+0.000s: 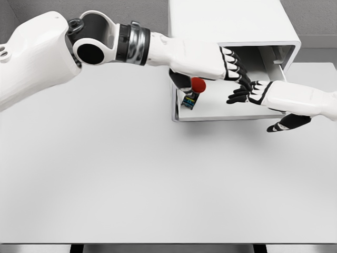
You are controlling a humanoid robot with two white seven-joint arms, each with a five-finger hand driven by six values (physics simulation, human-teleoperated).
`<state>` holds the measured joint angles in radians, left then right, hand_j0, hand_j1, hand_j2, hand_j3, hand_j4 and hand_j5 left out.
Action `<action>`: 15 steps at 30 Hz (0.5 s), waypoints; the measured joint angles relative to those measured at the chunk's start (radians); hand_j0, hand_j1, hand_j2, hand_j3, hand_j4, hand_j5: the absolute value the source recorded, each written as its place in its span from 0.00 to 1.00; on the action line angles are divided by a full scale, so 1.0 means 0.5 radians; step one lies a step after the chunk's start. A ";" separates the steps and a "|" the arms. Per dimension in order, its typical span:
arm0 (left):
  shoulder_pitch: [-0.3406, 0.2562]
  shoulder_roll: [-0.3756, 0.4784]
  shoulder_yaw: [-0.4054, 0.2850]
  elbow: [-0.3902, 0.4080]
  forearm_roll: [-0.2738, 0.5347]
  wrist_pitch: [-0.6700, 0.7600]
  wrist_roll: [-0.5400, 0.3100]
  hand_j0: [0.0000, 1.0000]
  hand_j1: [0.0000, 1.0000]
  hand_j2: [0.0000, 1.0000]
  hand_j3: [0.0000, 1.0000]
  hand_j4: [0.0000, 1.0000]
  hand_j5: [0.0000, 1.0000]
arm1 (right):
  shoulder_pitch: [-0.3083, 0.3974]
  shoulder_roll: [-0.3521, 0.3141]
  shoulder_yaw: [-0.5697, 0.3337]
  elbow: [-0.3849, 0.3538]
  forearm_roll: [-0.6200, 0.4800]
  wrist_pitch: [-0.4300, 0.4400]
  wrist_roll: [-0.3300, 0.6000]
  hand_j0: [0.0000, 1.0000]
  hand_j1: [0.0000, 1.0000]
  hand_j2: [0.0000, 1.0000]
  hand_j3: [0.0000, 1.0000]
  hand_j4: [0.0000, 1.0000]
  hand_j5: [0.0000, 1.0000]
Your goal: Slide open multi-storey tabletop storage cabinets and put open load switch and slide close multi-storey tabletop storage cabinets
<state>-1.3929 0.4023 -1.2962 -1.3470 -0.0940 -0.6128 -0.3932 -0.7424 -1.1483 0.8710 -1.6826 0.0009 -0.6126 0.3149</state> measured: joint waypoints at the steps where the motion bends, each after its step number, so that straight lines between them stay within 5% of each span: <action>1: 0.003 0.005 0.004 -0.025 0.010 0.000 0.001 1.00 1.00 1.00 1.00 1.00 1.00 | 0.000 0.004 0.002 0.000 0.000 0.000 0.001 1.00 1.00 1.00 1.00 1.00 1.00; 7: 0.064 0.203 0.071 -0.304 0.147 0.000 0.005 1.00 1.00 1.00 1.00 1.00 1.00 | 0.000 0.028 0.007 0.003 0.003 0.000 0.005 1.00 1.00 1.00 1.00 1.00 1.00; 10: 0.399 0.459 0.246 -0.483 0.205 -0.002 0.009 1.00 1.00 1.00 1.00 1.00 1.00 | 0.000 0.036 0.008 0.003 0.004 0.000 0.006 1.00 1.00 1.00 1.00 1.00 1.00; 15: 0.987 0.880 0.775 -0.607 0.304 0.003 0.015 1.00 1.00 1.00 1.00 1.00 1.00 | -0.003 0.036 0.004 0.003 0.003 0.000 0.006 1.00 1.00 1.00 1.00 1.00 1.00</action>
<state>-0.8995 0.8422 -0.9089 -1.6507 0.0579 -0.6113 -0.3856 -0.7440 -1.1304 0.8733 -1.6810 0.0025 -0.6126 0.3180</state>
